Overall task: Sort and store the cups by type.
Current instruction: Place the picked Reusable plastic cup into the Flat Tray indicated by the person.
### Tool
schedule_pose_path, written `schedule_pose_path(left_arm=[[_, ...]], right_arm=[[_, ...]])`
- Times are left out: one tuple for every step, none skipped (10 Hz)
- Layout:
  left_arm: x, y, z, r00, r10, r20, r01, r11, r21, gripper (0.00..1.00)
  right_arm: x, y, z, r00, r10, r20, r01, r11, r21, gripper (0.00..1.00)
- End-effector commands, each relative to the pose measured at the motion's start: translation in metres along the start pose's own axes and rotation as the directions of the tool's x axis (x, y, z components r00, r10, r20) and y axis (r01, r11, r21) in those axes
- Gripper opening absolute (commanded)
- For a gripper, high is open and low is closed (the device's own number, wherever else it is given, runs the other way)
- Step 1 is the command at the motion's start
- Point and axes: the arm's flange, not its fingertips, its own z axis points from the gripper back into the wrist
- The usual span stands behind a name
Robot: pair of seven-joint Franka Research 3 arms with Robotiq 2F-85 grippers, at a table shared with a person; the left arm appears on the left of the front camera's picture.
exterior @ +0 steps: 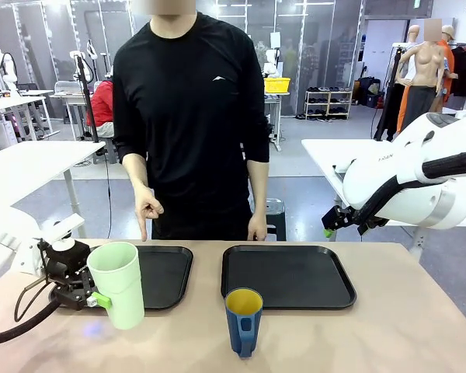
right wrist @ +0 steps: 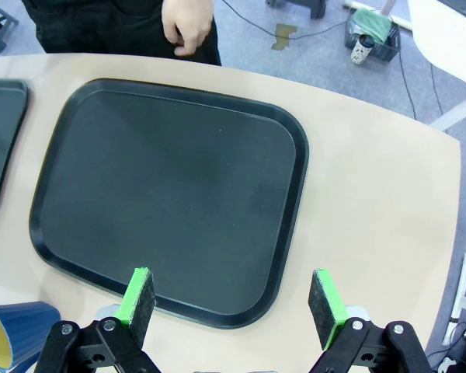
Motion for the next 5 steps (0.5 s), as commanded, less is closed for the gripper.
schedule_pose_path(left_arm=[[-0.002, 0.004, 0.006, 1.0, -0.01, -0.021, 0.01, 1.0, 0.001, 0.85], [-0.002, 0.006, 0.018, 0.999, -0.023, -0.027, 0.024, 0.999, 0.029, 0.85], [-0.001, 0.011, 0.033, 0.998, -0.052, -0.021, 0.053, 0.997, 0.063, 0.85], [-0.002, 0.019, 0.052, 0.997, -0.076, -0.021, 0.078, 0.99, 0.117, 0.85], [-0.006, 0.025, 0.073, 0.996, -0.084, 0.011, 0.081, 0.983, 0.165, 0.85]], right_arm=[[0.0, -0.001, 0.001, 1.0, -0.003, 0.003, 0.003, 1.0, 0.004, 1.0], [0.0, -0.001, 0.001, 1.0, -0.003, 0.003, 0.003, 1.0, 0.004, 1.0], [0.0, -0.001, 0.001, 1.0, -0.003, 0.003, 0.003, 1.0, 0.004, 1.0], [0.0, -0.001, 0.001, 1.0, -0.003, 0.003, 0.003, 1.0, 0.004, 1.0], [0.0, -0.001, 0.001, 1.0, -0.003, 0.003, 0.003, 1.0, 0.004, 1.0]])
